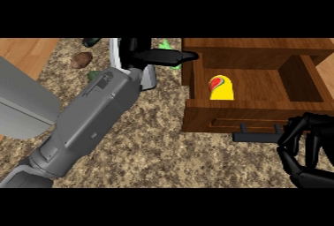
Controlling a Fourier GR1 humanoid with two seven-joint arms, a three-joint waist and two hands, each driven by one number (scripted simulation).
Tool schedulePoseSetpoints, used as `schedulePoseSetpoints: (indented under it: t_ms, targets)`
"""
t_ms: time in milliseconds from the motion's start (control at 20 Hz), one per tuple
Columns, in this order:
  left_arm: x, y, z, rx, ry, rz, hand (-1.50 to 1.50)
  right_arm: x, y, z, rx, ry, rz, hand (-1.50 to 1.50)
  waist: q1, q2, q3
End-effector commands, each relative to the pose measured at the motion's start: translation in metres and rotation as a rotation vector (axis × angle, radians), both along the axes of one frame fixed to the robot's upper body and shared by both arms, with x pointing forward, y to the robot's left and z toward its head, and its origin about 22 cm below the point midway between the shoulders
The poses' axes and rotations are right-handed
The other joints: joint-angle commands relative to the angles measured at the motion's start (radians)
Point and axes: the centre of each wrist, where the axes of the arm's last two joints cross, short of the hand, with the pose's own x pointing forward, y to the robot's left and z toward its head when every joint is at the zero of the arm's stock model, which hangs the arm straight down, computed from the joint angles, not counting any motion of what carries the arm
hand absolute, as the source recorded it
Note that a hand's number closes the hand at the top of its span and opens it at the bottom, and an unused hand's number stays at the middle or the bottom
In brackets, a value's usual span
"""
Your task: Pick up the cup, place it into the drawer and close the drawer
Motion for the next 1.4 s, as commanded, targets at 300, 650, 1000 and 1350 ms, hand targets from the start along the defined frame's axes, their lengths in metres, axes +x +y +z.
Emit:
schedulePoseSetpoints:
  t_ms: [300,650,1000,1350]
  targets:
    - [-0.057,0.091,-0.013,-0.049,0.05,0.071,-1.5,-0.001,0.016,-0.013,-0.164,0.054,-0.055,1.5,-0.003,0.004,0.001]
    - [-0.084,0.147,-0.037,-0.052,0.061,0.059,-1.5,0.016,0.018,-0.036,-0.46,-0.023,-0.029,1.5,-0.005,0.009,0.001]
    - [-0.121,0.197,-0.062,-0.037,0.071,0.07,-1.5,0.043,0.017,-0.087,-0.752,-0.063,-0.027,1.5,0.011,0.012,0.001]
    - [-0.128,0.231,-0.065,-0.049,0.068,0.075,-1.5,0.086,0.056,-0.123,-0.807,-0.031,-0.038,-1.5,-0.01,0.014,0.001]
